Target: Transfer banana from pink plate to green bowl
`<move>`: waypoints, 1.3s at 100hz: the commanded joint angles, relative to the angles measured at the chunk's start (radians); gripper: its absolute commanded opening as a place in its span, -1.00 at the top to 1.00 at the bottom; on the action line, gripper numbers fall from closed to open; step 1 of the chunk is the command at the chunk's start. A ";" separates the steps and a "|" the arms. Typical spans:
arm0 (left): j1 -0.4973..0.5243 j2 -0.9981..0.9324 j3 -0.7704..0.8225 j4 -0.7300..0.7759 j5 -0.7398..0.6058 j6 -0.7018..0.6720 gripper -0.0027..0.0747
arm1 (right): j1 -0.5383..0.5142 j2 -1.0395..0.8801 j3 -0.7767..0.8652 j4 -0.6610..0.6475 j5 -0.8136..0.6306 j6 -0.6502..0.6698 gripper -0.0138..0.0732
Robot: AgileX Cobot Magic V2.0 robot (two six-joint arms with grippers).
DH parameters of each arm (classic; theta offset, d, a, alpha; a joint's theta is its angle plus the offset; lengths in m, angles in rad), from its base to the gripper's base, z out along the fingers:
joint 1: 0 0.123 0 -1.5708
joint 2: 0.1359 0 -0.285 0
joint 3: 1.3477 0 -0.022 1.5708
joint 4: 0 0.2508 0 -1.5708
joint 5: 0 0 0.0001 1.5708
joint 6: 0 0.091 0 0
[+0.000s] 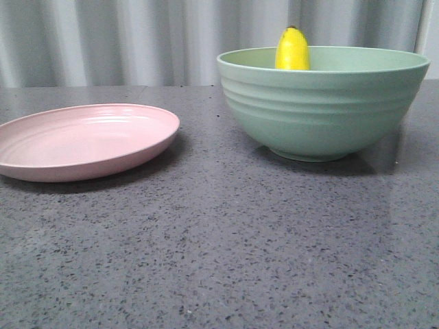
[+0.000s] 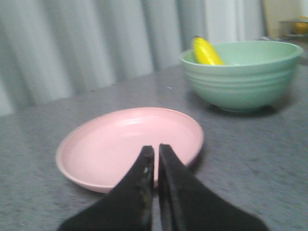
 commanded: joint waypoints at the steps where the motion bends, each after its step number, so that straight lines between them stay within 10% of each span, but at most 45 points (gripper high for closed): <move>1: 0.112 0.007 0.009 -0.027 -0.183 0.026 0.98 | -0.005 -0.007 -0.023 -0.015 -0.072 0.000 0.85; 46: 0.539 -0.112 0.103 -0.041 -0.001 -0.109 0.98 | -0.005 -0.007 -0.023 -0.015 -0.072 0.000 0.85; 71: 0.567 -0.107 0.103 -0.063 0.250 -0.217 0.98 | -0.005 -0.007 -0.023 -0.015 -0.072 0.000 0.85; 130: 0.567 -0.107 0.103 -0.060 0.248 -0.214 0.98 | -0.005 -0.007 -0.023 -0.015 -0.072 0.000 0.85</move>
